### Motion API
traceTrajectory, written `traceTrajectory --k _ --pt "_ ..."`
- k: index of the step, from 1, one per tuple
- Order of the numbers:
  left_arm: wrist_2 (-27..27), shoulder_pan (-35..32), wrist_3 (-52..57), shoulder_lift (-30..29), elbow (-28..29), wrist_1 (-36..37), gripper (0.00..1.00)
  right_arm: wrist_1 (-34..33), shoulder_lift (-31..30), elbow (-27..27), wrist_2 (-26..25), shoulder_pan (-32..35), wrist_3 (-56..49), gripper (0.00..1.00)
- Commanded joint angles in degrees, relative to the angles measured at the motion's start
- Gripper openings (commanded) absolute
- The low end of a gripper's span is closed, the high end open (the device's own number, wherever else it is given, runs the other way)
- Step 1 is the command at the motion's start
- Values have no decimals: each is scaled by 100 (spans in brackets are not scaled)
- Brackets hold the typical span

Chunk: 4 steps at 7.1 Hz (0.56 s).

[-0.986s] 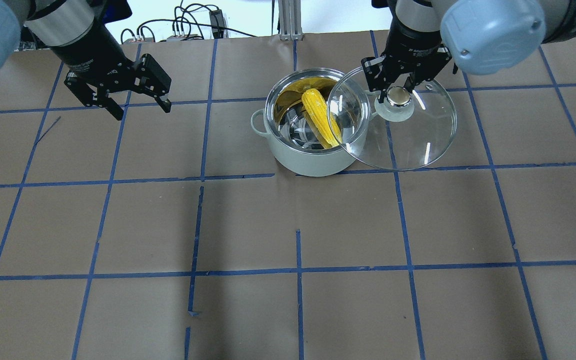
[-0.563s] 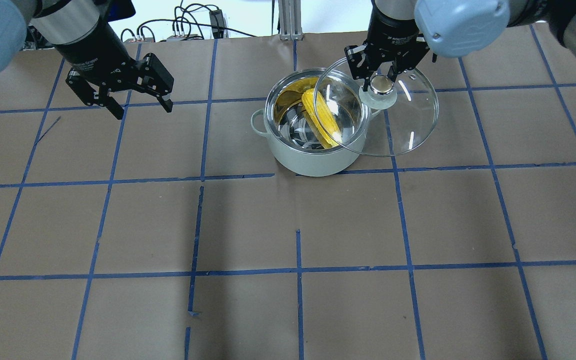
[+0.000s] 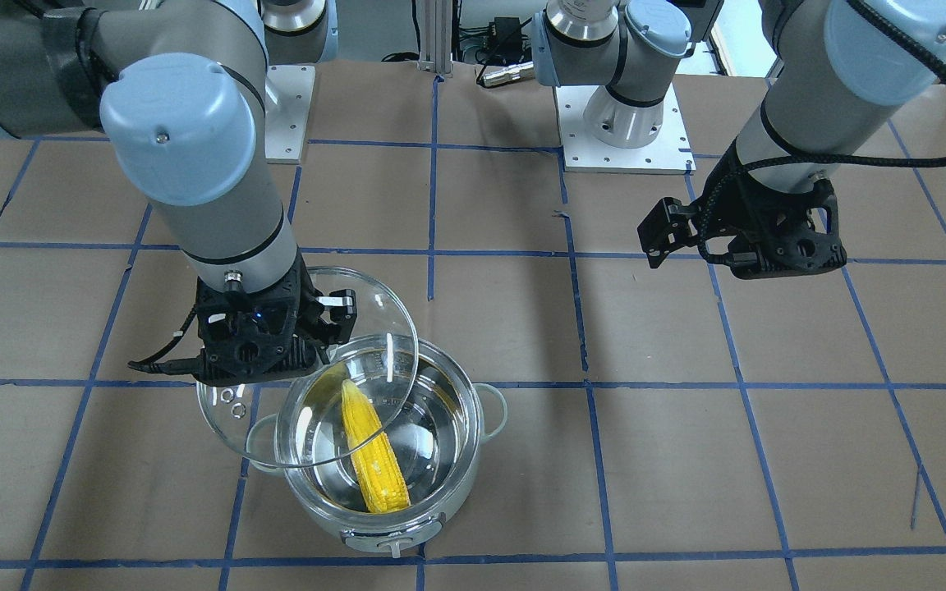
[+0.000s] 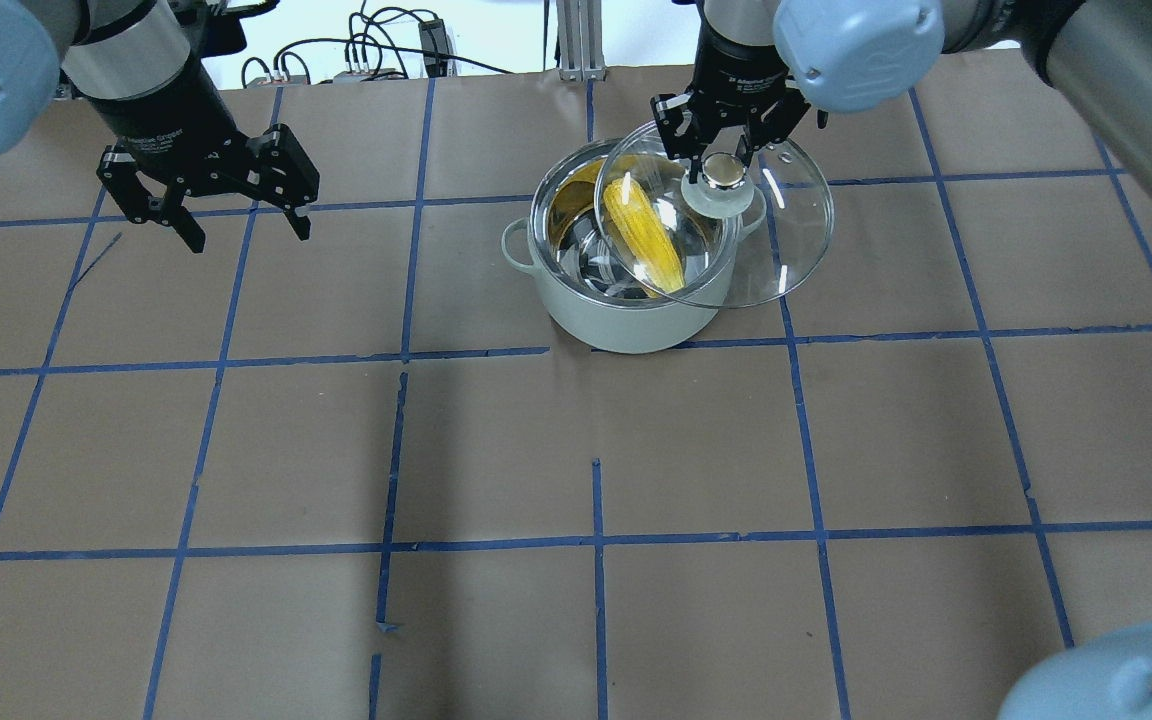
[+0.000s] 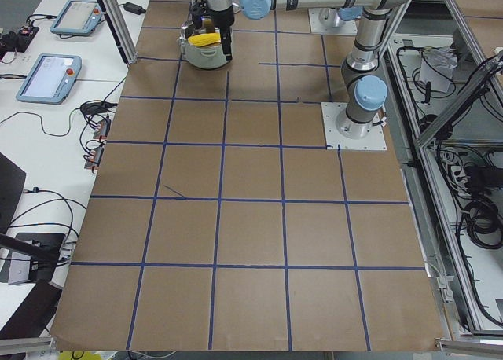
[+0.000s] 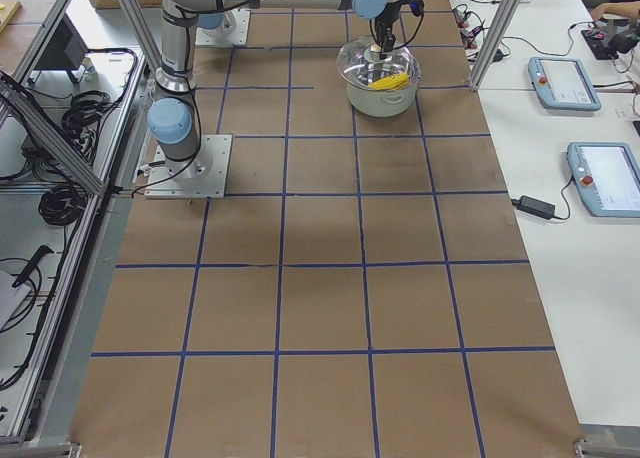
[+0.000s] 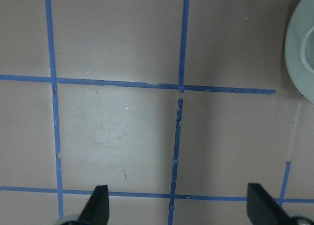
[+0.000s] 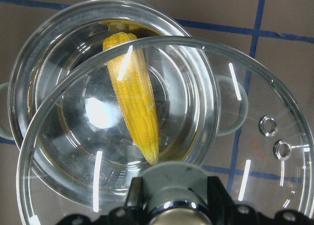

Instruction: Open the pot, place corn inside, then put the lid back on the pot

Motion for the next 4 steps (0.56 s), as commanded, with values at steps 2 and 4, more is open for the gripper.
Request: traceTrajectory --k 2,4 --pt "-6 0 -11 -5 5 7 100 -18 397 -271 63 198 68 34" --pt "-15 0 -11 -5 -3 16 100 -62 616 -499 54 233 129 34"
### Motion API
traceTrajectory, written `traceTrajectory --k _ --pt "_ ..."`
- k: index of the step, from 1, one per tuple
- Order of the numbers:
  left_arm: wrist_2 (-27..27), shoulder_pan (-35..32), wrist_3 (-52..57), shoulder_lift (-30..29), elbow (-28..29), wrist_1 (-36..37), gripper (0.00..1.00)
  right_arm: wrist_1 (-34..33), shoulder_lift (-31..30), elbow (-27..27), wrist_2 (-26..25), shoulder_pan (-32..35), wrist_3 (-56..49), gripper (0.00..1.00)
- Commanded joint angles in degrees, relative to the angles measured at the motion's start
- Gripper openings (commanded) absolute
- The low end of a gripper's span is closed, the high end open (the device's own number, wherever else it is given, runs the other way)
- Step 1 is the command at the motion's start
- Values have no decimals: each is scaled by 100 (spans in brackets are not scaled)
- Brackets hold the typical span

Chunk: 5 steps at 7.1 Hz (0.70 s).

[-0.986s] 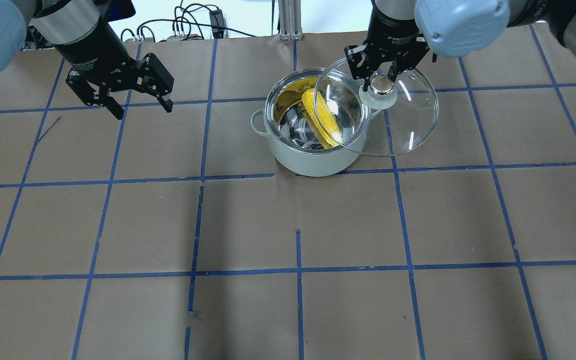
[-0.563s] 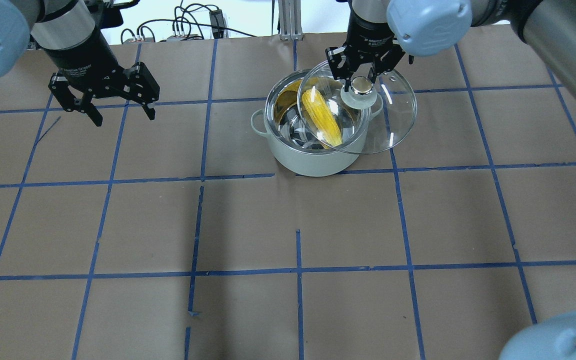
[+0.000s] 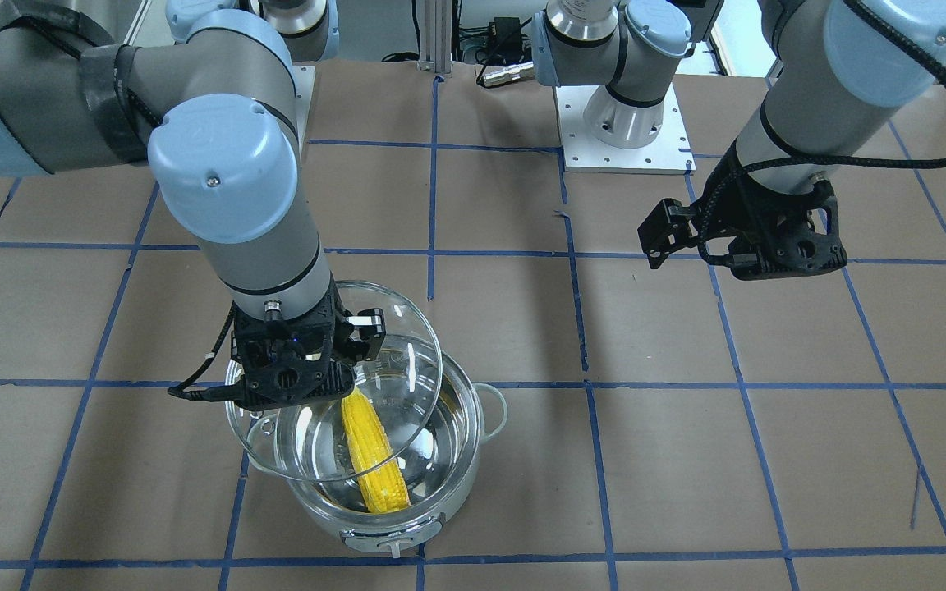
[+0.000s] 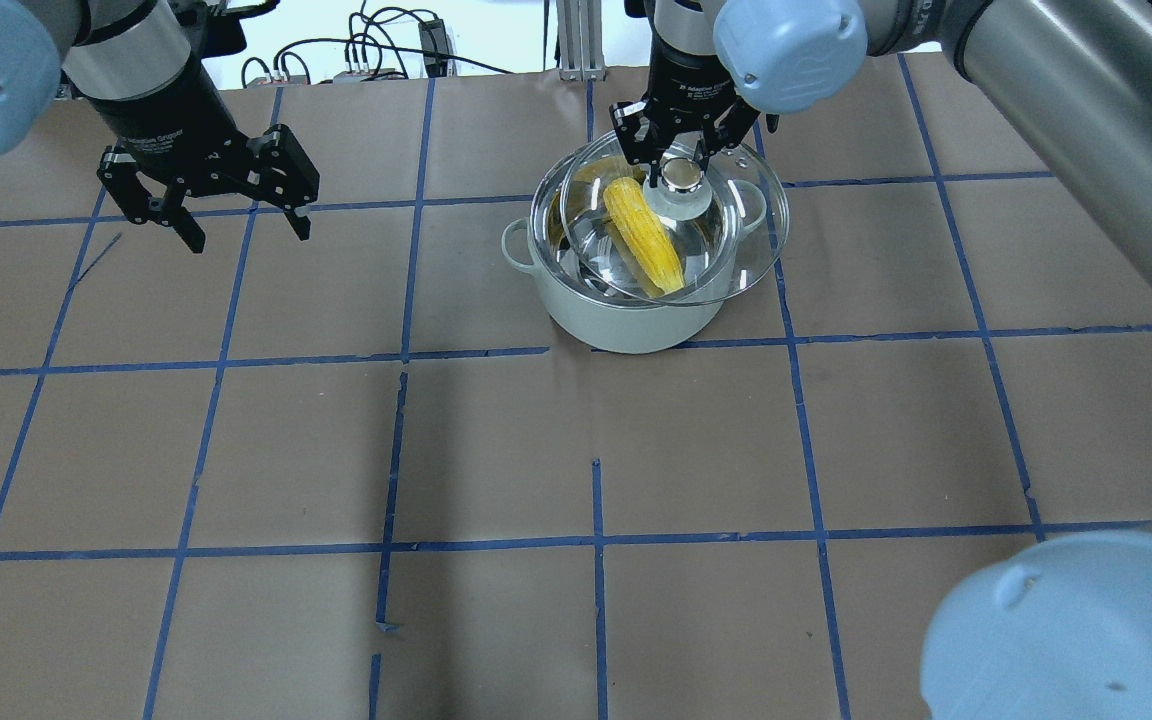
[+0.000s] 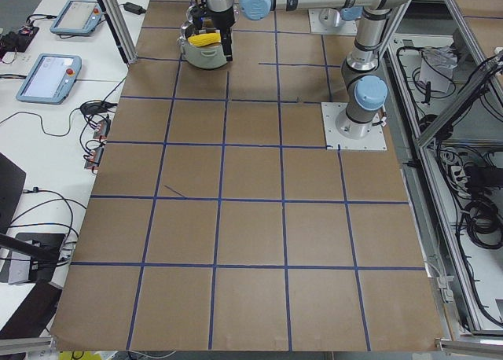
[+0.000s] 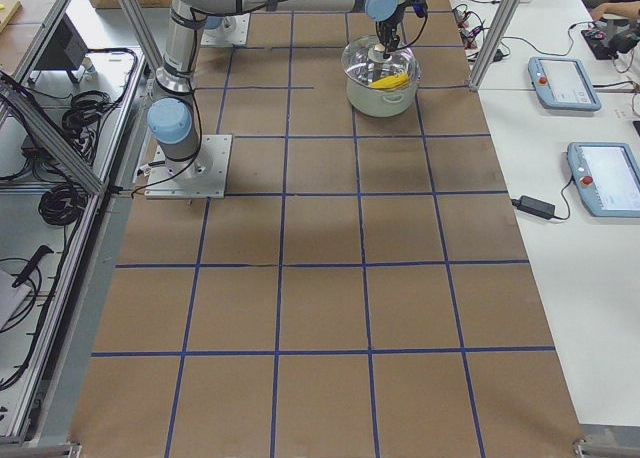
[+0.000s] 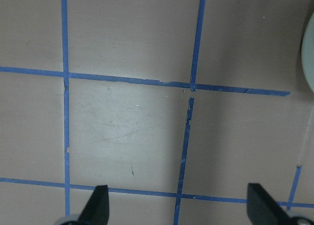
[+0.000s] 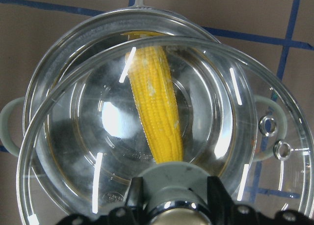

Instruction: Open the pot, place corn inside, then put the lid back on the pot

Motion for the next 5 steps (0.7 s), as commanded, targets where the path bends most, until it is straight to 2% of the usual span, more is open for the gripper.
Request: traceTrajectory --k 1,5 --pt "-5 0 0 0 -15 6 100 -20 204 -237 -10 87 84 34" --pt "-22 -53 -17 237 -121 173 100 -108 389 -300 -10 201 181 34"
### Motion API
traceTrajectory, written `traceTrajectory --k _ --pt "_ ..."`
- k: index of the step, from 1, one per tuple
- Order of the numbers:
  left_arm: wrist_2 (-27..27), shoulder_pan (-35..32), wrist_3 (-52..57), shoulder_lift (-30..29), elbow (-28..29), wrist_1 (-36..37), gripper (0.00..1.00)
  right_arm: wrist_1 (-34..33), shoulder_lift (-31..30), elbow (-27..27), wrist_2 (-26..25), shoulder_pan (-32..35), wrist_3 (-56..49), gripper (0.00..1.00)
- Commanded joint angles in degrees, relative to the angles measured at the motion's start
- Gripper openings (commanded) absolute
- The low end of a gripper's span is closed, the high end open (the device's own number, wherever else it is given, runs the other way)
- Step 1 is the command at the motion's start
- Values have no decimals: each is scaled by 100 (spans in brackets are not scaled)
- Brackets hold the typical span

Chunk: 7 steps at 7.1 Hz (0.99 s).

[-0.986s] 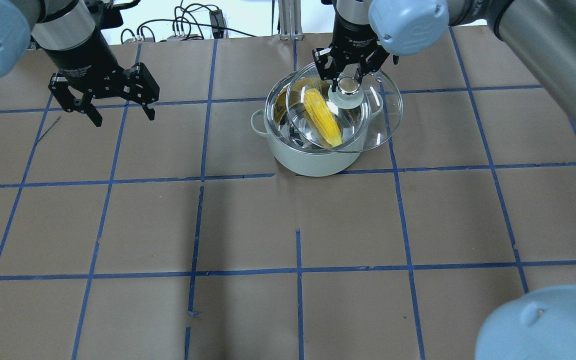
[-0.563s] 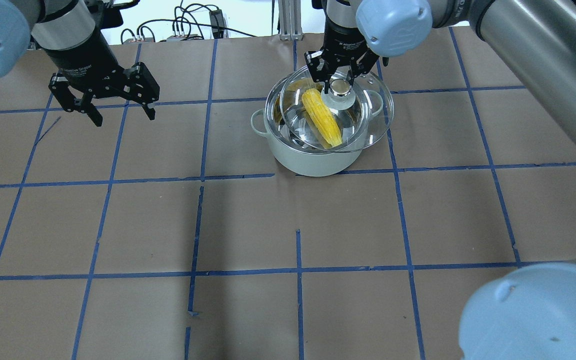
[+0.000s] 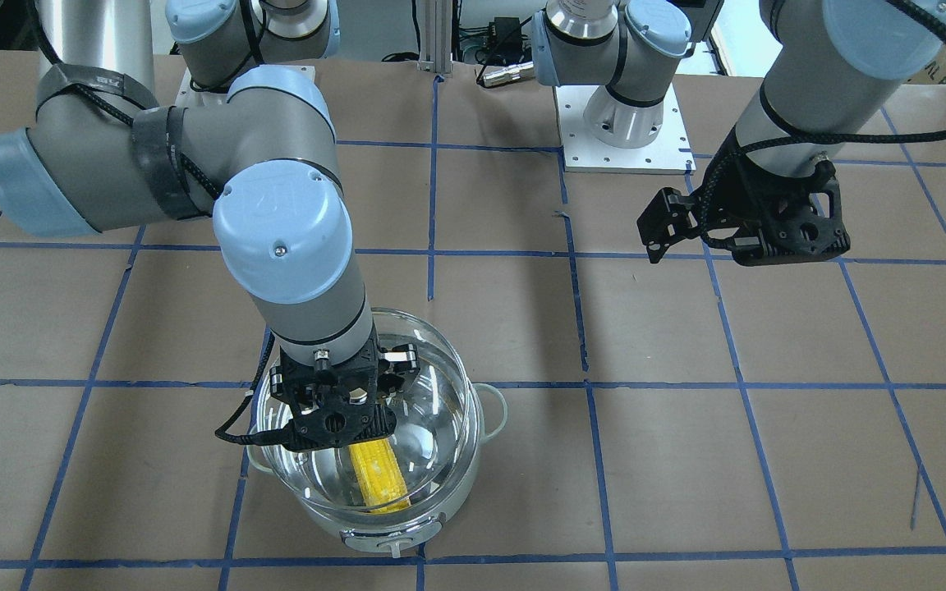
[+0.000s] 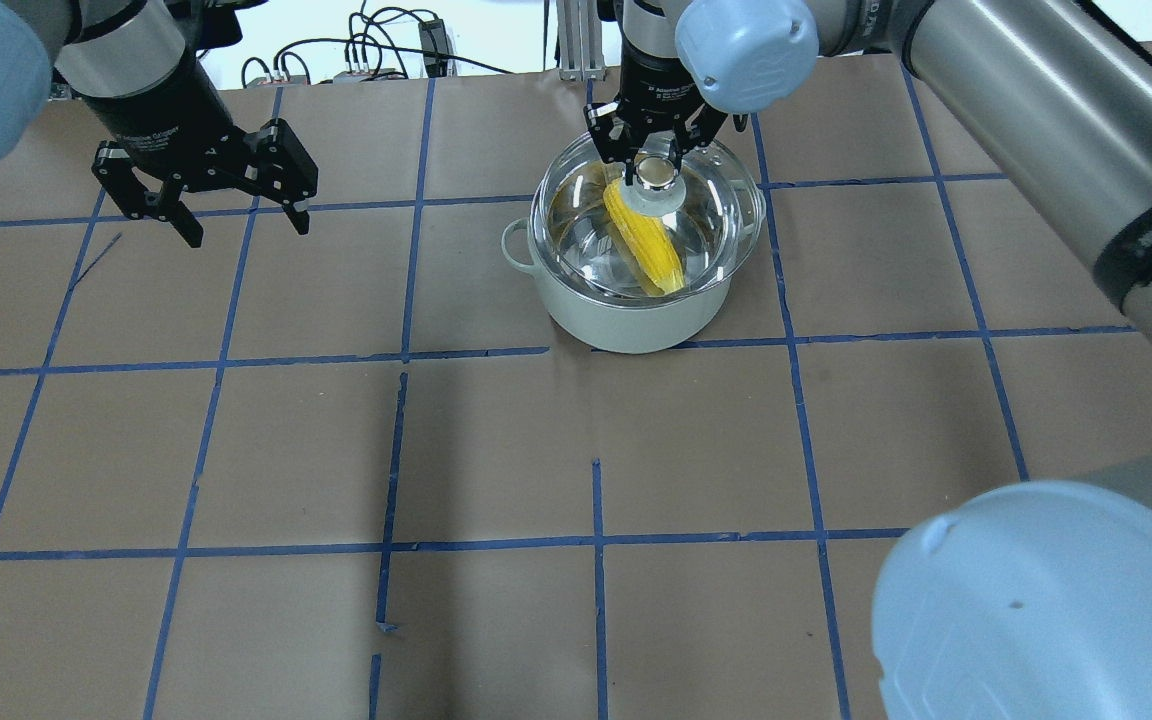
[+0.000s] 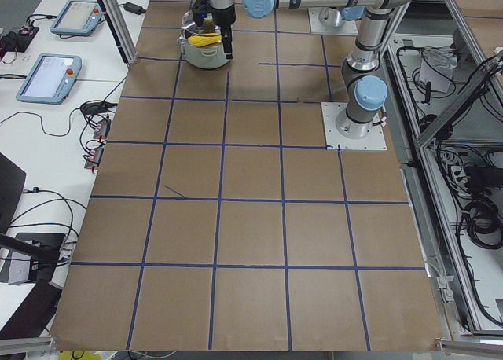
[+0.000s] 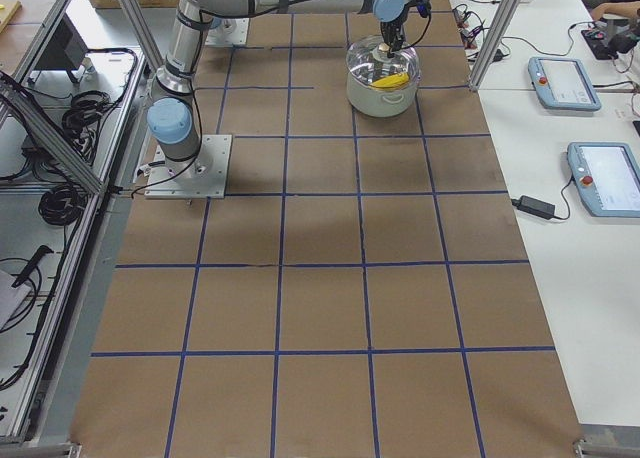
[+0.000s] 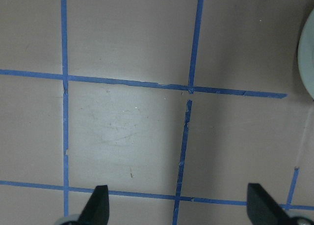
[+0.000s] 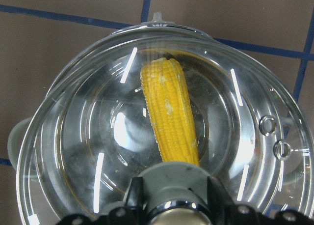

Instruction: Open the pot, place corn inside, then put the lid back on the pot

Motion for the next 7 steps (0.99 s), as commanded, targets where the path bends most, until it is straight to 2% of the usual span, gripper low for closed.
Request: traceTrajectory --k 1,6,7 --pt "-17 -17 -21 95 -89 27 100 -41 77 -14 0 55 74 34" --pt "-43 -17 -4 139 -160 369 100 -164 157 -14 0 73 136 34" --pt "-43 -26 -12 217 -317 448 99 -173 192 -23 0 64 136 34"
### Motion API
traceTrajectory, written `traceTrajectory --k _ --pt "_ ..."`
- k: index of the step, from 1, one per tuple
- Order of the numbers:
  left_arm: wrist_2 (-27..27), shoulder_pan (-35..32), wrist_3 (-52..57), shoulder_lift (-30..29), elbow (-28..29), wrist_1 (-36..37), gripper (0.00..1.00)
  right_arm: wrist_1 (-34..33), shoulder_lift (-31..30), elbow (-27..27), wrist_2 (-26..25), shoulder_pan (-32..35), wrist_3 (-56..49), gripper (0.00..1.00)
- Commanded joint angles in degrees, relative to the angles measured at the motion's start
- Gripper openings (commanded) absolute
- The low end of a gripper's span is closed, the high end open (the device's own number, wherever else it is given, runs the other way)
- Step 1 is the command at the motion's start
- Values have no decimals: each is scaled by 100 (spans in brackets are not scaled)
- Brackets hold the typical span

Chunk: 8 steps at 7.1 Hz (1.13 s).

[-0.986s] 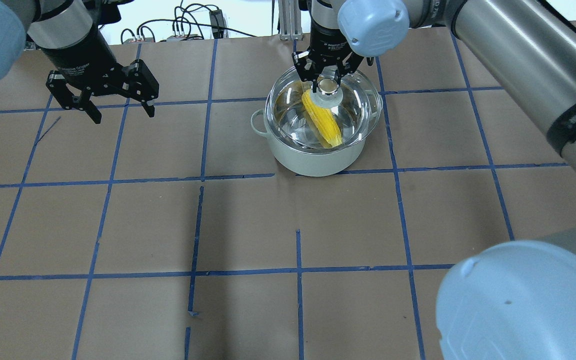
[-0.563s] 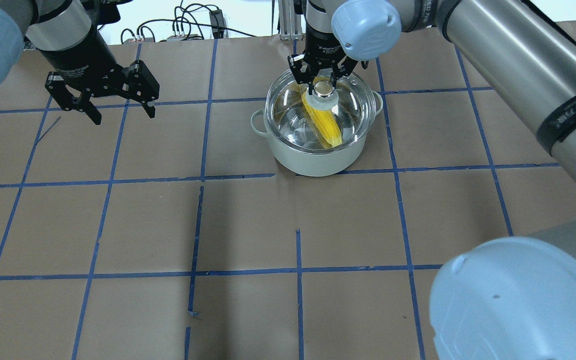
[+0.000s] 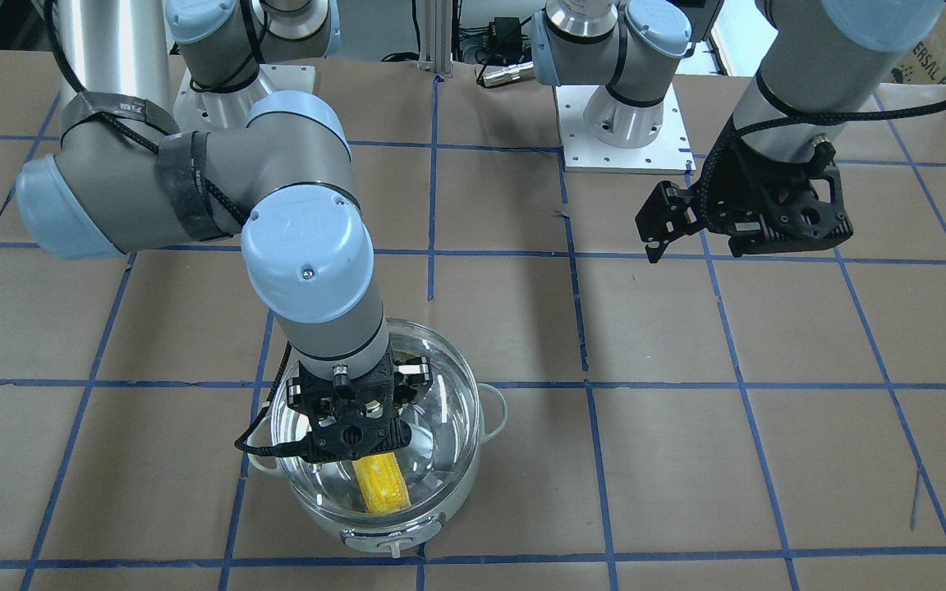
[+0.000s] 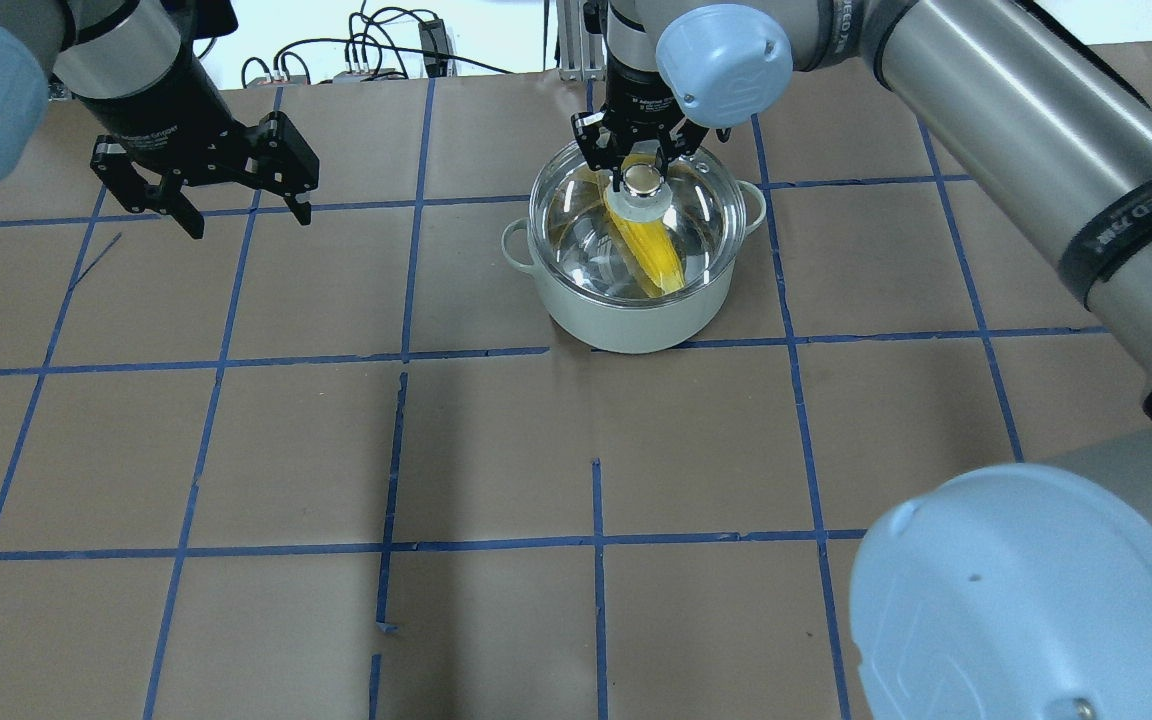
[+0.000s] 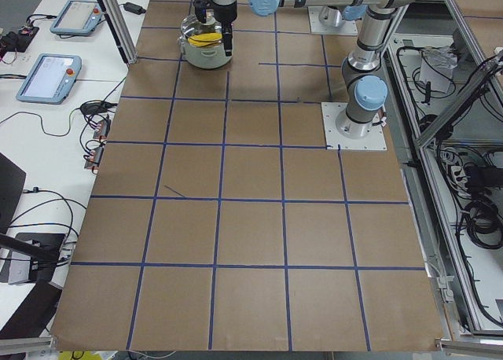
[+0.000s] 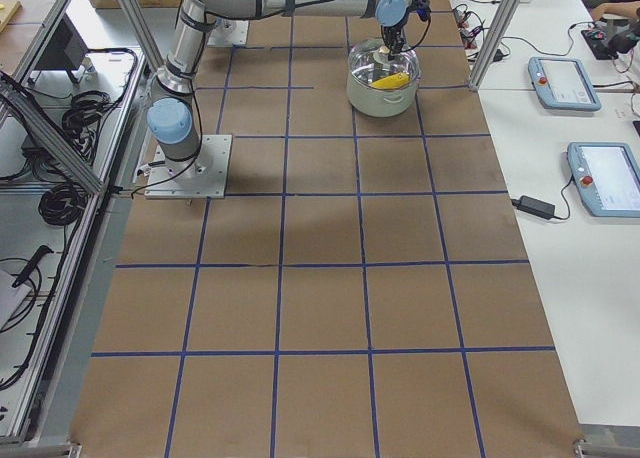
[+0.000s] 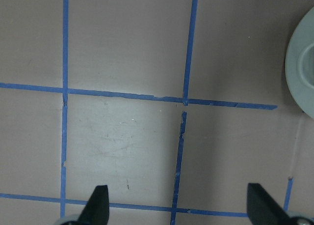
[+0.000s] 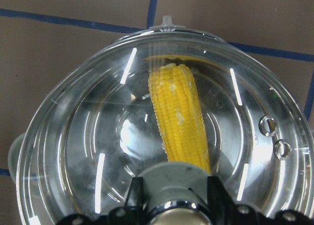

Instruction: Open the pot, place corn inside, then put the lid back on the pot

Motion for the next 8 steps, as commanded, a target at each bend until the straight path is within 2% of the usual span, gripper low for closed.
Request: traceTrajectory --k 1,2,5,8 --pt "7 3 5 135 -355 435 99 -17 63 -6 0 3 4 34" --pt "51 3 5 145 -470 769 100 -51 72 -6 -17 3 4 34" --pt "51 3 5 83 -384 720 100 -61 116 -50 -78 -6 4 34" --pt "42 38 14 83 -366 632 100 -34 282 -418 -105 -6 -5 34"
